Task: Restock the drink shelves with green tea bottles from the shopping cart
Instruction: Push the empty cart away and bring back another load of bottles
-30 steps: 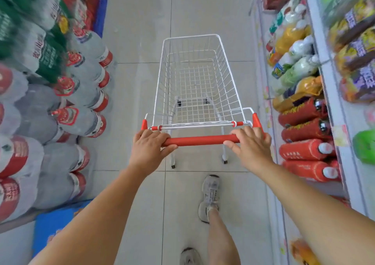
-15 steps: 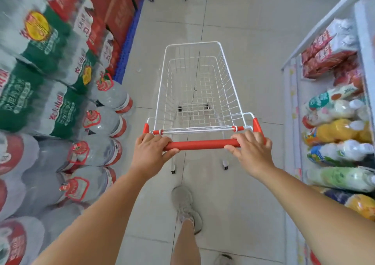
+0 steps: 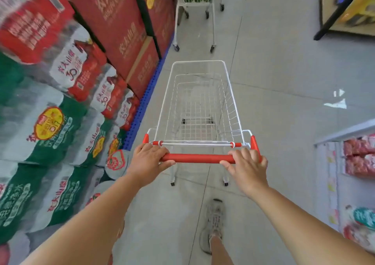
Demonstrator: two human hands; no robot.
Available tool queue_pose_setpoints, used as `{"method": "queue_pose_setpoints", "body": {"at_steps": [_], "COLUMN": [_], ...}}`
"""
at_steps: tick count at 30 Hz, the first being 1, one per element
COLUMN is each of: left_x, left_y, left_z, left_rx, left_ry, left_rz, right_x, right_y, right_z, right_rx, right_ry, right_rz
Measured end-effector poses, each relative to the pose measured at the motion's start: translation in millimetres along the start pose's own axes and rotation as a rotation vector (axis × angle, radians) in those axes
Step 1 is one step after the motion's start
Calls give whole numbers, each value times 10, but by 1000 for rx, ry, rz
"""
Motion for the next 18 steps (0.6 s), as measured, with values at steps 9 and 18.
{"method": "queue_pose_setpoints", "body": {"at_steps": [9, 18], "left_x": [937, 1891], "left_y": [-760, -1450], "left_z": [-1939, -3734], "left_rx": [-62, -245], "left_ry": [-12, 52], "left_rz": [18, 5], "right_x": [523, 1088], "right_y": [-503, -945], "right_z": [-2297, -4263], "right_rx": [62, 24], "right_ry": [-49, -36], "right_rz": [66, 41]}}
Point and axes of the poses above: each hand's wrist, its own z-axis away from the middle knuckle, its own y-axis out of the palm, x = y × z, the point moved 6 cm from there along -z, towards the middle knuckle, and after that the axes turned 1 degree about z, right-handed, at the moved point
